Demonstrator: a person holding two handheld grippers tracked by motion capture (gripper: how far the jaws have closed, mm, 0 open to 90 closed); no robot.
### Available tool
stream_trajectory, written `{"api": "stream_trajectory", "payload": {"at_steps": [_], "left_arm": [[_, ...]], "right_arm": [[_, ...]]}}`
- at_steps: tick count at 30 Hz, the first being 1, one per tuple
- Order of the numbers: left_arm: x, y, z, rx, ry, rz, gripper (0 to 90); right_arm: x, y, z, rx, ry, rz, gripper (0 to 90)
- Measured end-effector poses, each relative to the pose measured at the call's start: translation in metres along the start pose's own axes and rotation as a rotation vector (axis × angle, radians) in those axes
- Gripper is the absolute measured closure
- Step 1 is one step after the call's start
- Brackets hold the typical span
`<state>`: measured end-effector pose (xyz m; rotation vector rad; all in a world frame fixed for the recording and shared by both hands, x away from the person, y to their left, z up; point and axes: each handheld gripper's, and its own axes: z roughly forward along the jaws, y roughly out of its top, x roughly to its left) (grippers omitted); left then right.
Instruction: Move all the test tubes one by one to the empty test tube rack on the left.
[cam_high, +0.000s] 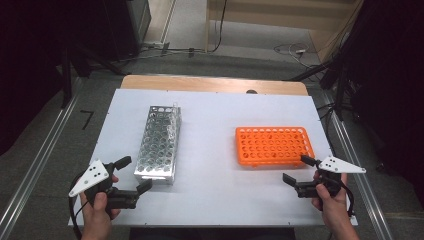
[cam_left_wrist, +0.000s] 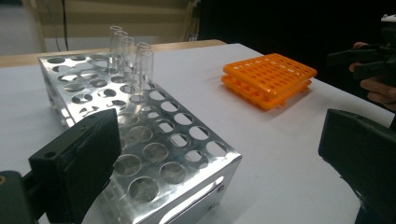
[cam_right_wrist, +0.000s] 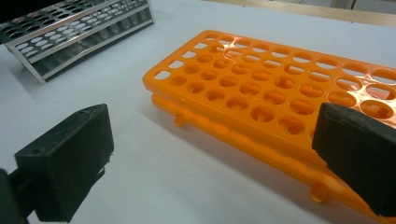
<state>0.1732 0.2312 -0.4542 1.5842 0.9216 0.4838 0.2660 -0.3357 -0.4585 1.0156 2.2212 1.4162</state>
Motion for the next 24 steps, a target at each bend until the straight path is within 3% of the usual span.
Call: {"api": "stream_trajectory", "payload": {"at_steps": [5,10,24], "left_arm": [[0.011,-0.005,-0.005,-0.023,0.005,-0.037,0.0],[0.015,-0.007,-0.007,-0.021,0.016,-0.033,0.0],[0.019,-0.009,-0.007,-0.016,0.018,-0.038,0.0]], "right_arm": [[-0.006,-0.005,-0.001,-0.004,-0.022,0.002,0.0],[-0.013,-0.01,-0.001,-0.005,-0.039,0.027,0.0],[-0.015,-0.013,0.002,0.008,-0.056,0.022,0.0]]}}
